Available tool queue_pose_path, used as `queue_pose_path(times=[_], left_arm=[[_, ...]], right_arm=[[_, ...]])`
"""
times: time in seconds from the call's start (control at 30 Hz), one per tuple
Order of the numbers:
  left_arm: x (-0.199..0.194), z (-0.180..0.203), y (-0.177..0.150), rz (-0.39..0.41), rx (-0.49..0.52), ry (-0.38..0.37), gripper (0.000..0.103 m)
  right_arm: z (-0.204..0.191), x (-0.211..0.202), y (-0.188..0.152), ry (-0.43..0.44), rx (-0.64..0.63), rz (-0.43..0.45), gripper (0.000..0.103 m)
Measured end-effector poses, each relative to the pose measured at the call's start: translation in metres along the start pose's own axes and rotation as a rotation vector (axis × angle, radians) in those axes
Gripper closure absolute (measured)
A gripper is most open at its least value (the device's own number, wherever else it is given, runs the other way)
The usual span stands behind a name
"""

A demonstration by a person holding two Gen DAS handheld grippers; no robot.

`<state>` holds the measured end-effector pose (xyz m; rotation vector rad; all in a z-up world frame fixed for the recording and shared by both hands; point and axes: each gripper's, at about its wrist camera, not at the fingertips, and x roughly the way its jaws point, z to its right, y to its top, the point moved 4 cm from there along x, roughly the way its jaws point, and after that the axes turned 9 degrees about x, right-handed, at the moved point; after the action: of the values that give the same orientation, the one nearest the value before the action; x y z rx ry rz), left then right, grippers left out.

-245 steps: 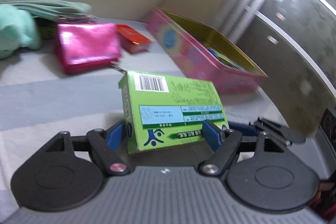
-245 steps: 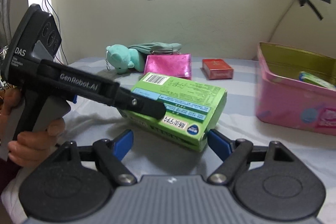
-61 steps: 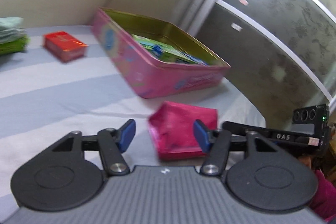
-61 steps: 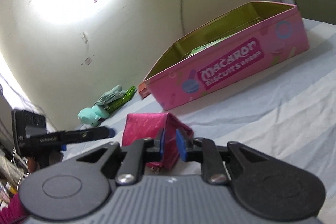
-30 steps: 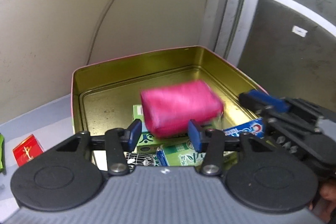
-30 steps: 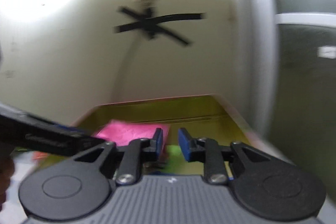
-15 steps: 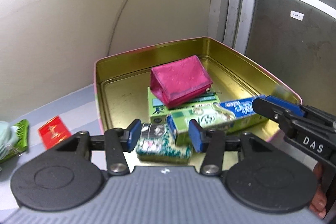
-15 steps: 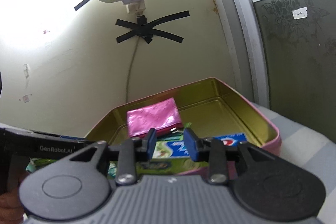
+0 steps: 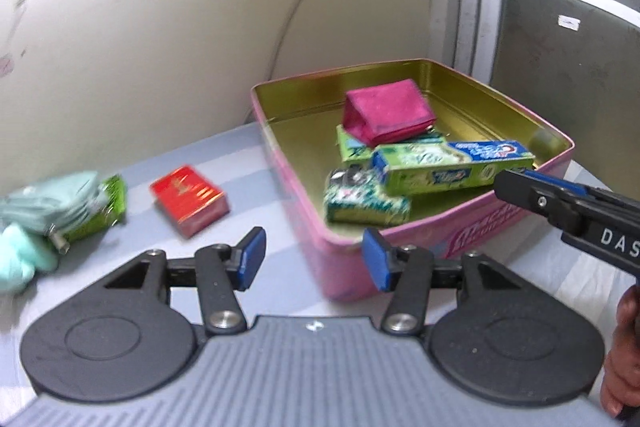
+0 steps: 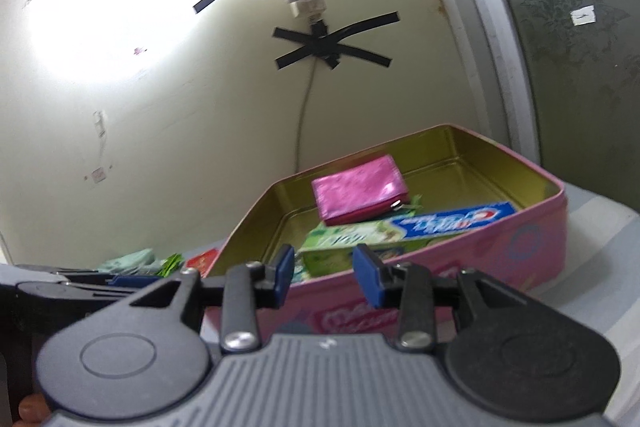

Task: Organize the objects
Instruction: 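Carry the pink wallet into the tin and release it, then move the right gripper toward the red box on the sheet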

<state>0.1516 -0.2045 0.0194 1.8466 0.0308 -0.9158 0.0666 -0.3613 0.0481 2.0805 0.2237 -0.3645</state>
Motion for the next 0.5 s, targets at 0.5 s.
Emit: queue_pose_path(times=[0.5], left_arm=[[-0.007, -0.083, -0.072, -0.084, -0.138, 0.151, 0.047]], right_arm=[[-0.081, 0.014, -0.052, 0.074, -0.144, -0.121, 0.065]])
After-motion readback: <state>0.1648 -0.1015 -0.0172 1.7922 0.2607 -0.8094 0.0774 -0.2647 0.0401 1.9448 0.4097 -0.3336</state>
